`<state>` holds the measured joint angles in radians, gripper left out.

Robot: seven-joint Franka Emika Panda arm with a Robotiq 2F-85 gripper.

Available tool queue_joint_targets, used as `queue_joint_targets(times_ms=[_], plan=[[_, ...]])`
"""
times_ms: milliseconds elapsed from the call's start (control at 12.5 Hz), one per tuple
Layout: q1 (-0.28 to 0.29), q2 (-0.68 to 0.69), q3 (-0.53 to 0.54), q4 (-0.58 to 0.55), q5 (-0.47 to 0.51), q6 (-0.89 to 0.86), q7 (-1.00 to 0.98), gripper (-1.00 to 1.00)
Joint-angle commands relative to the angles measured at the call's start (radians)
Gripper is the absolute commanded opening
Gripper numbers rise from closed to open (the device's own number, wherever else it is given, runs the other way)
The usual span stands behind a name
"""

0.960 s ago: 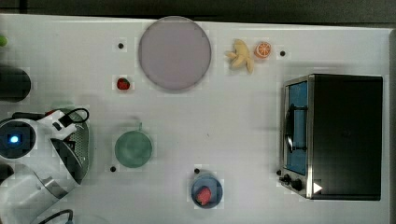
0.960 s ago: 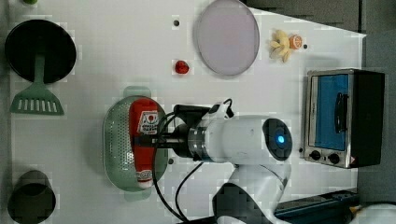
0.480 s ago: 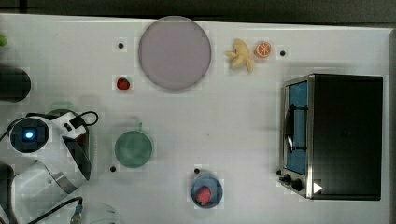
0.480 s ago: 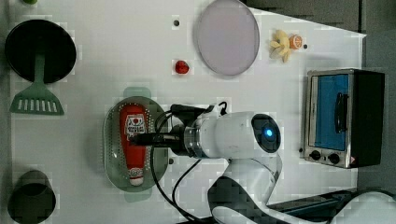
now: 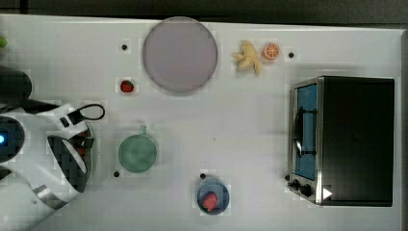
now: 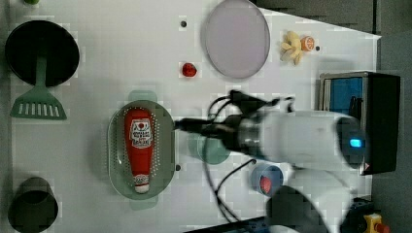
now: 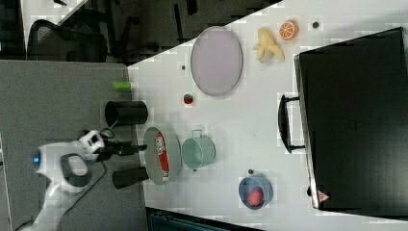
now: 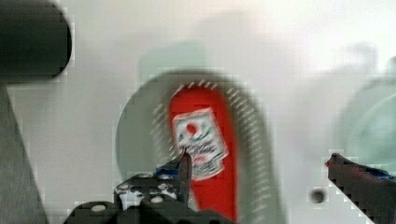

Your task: Pick Ketchup from the table and place it in strainer.

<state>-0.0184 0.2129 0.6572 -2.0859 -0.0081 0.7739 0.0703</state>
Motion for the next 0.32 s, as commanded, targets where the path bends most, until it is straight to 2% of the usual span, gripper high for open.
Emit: queue_joint_targets(times_ms=[80,320], plan=[[-0.112,-0.106,-0.03,0.08,0.008,-0.128,0.055,1.0],[-0.195,-0.168,-0.122,0.186,0.024,-0.319,0.042,1.0]])
